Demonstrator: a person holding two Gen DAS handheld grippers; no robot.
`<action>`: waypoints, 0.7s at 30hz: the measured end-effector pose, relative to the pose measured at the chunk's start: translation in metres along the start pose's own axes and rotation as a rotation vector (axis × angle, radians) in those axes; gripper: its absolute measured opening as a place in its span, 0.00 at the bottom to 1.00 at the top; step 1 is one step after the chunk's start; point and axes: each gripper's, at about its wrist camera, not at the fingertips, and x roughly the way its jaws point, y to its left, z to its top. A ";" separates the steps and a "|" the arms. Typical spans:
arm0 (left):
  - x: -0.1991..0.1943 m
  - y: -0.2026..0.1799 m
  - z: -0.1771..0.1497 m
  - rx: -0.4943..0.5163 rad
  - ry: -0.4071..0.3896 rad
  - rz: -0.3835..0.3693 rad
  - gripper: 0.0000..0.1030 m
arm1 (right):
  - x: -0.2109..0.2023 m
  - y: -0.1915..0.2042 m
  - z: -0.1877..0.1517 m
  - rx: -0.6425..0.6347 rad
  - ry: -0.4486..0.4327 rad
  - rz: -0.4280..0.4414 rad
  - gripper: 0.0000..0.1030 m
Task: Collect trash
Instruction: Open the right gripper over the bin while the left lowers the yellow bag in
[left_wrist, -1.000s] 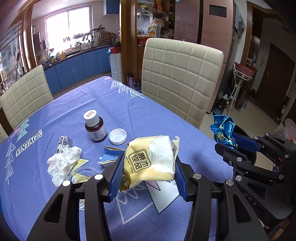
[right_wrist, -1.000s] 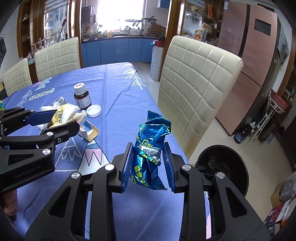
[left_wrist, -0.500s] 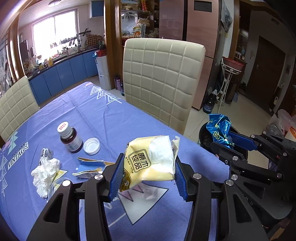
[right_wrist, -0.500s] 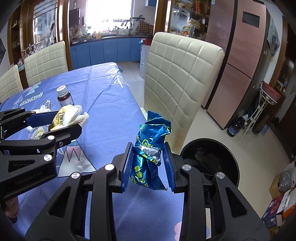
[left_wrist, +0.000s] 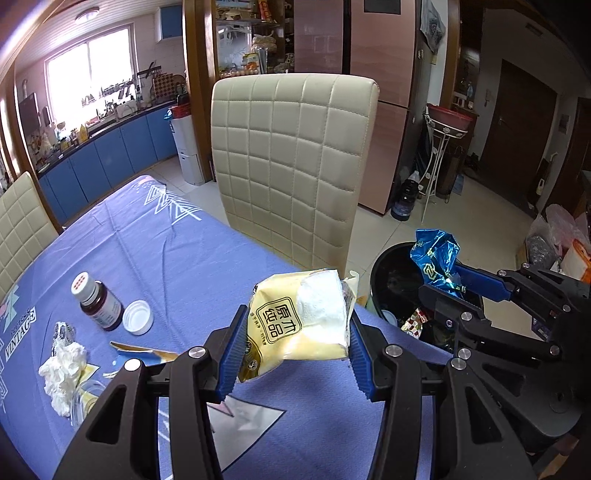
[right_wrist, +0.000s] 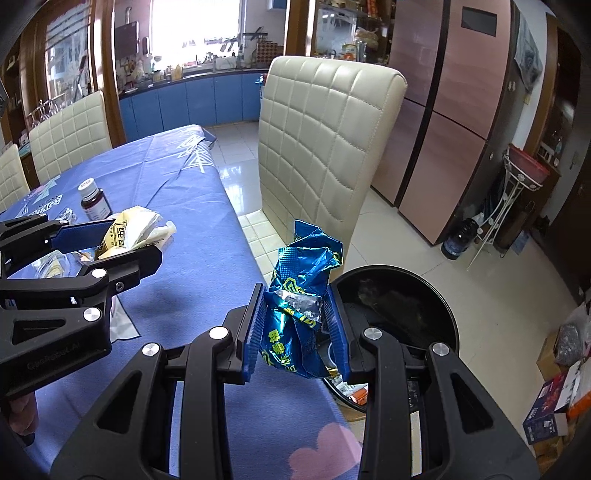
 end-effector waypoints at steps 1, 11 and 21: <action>0.002 -0.003 0.001 0.002 0.002 -0.002 0.47 | 0.001 -0.003 0.000 0.003 0.001 -0.001 0.34; 0.022 -0.027 0.014 0.042 0.015 -0.025 0.47 | 0.014 -0.033 -0.001 0.049 0.010 -0.023 0.34; 0.043 -0.054 0.028 0.086 0.024 -0.066 0.47 | 0.025 -0.063 -0.004 0.092 0.028 -0.066 0.34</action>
